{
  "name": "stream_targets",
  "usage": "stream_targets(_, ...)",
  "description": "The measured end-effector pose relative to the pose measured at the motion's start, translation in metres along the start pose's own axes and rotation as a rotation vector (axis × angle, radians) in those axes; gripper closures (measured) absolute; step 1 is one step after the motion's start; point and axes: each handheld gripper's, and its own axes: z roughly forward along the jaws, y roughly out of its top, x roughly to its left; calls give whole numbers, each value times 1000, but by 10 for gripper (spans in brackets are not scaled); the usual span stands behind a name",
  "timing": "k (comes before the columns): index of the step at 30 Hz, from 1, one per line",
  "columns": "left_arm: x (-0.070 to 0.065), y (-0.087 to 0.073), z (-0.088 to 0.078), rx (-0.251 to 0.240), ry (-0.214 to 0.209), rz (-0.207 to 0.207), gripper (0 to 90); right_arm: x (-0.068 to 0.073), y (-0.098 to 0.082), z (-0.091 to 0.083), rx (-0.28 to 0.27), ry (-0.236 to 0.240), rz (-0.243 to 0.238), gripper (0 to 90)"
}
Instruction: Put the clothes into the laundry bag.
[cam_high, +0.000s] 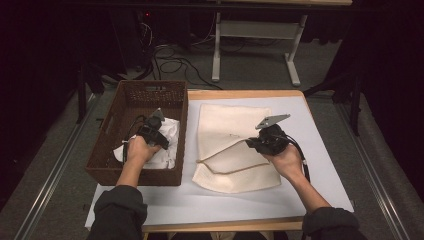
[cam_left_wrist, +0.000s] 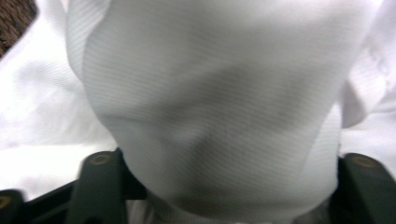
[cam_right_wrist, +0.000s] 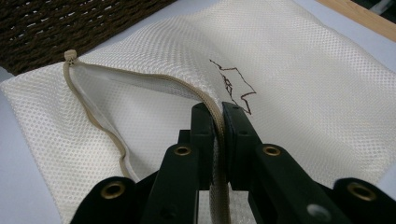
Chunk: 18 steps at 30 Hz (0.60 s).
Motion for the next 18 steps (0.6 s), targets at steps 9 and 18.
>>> stream_targets(9,-1,-2,-9,-9,-18,18,619,1,1,1,5,0,0,847)
stream_targets(18,-3,-12,-33,-52,-10,42,648,2,1,-1,4,-3,-3,847)
